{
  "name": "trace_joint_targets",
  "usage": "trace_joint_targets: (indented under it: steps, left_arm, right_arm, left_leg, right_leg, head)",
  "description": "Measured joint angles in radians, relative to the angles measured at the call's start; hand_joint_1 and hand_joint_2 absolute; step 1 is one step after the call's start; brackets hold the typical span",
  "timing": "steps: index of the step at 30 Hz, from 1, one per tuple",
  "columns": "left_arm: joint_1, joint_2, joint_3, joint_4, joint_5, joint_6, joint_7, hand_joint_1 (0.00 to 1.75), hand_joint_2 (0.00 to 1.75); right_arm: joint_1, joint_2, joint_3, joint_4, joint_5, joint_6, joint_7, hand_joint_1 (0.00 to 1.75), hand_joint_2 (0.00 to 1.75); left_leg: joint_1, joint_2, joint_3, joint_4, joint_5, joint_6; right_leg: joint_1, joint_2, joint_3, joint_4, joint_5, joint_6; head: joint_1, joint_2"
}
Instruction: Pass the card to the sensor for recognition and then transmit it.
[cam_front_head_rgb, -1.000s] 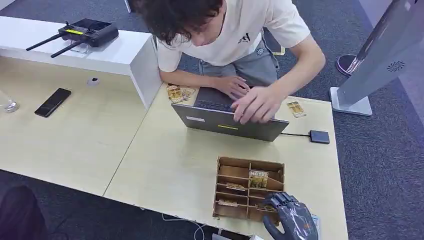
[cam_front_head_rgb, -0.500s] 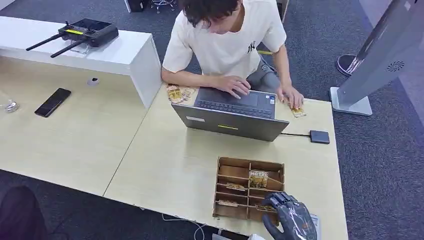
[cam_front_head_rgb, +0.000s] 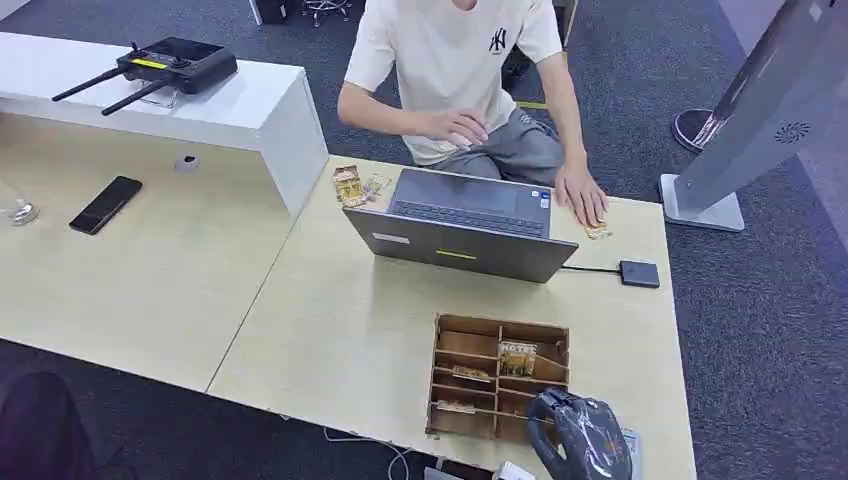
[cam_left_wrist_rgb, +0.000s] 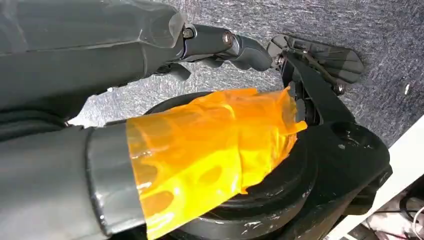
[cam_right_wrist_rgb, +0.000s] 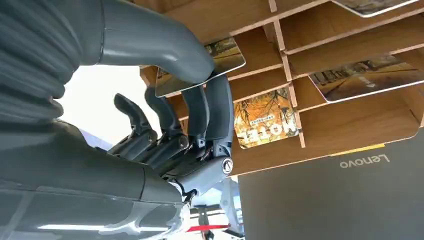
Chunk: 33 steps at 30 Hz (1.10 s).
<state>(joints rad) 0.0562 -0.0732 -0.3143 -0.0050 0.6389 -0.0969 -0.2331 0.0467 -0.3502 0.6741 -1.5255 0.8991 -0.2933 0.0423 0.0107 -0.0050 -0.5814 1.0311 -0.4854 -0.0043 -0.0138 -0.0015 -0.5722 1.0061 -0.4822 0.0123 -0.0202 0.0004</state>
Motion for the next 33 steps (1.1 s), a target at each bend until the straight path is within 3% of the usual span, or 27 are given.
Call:
trace_joint_targets:
  steps: [19, 28, 33]
  left_arm:
    - [0.000, 0.000, 0.000, 0.000, -0.002, 0.000, -0.010, 0.00, 0.00]
    - [0.001, -0.002, 0.000, 0.000, 0.004, 0.005, -0.016, 0.00, 0.00]
    - [0.001, -0.005, 0.000, 0.000, 0.015, 0.012, -0.017, 0.00, 0.00]
  right_arm:
    - [-0.005, 0.014, -0.032, -0.023, -0.016, 0.004, -0.001, 1.54, 1.75]
    - [-0.022, 0.042, -0.104, -0.101, -0.133, 0.086, -0.015, 1.66, 1.75]
    - [-0.035, 0.045, -0.138, -0.142, -0.217, 0.132, -0.015, 1.64, 1.75]
  left_leg:
    - [0.000, 0.000, 0.000, 0.000, 0.000, 0.000]
    - [0.000, 0.000, 0.000, 0.000, 0.000, 0.000]
    - [0.000, 0.000, 0.000, 0.000, 0.000, 0.000]
  right_leg:
    - [0.000, 0.000, 0.000, 0.000, 0.000, 0.000]
    - [0.000, 0.000, 0.000, 0.000, 0.000, 0.000]
    - [0.000, 0.000, 0.000, 0.000, 0.000, 0.000]
  head:
    - [0.000, 0.000]
    - [0.000, 0.000]
    - [0.000, 0.000]
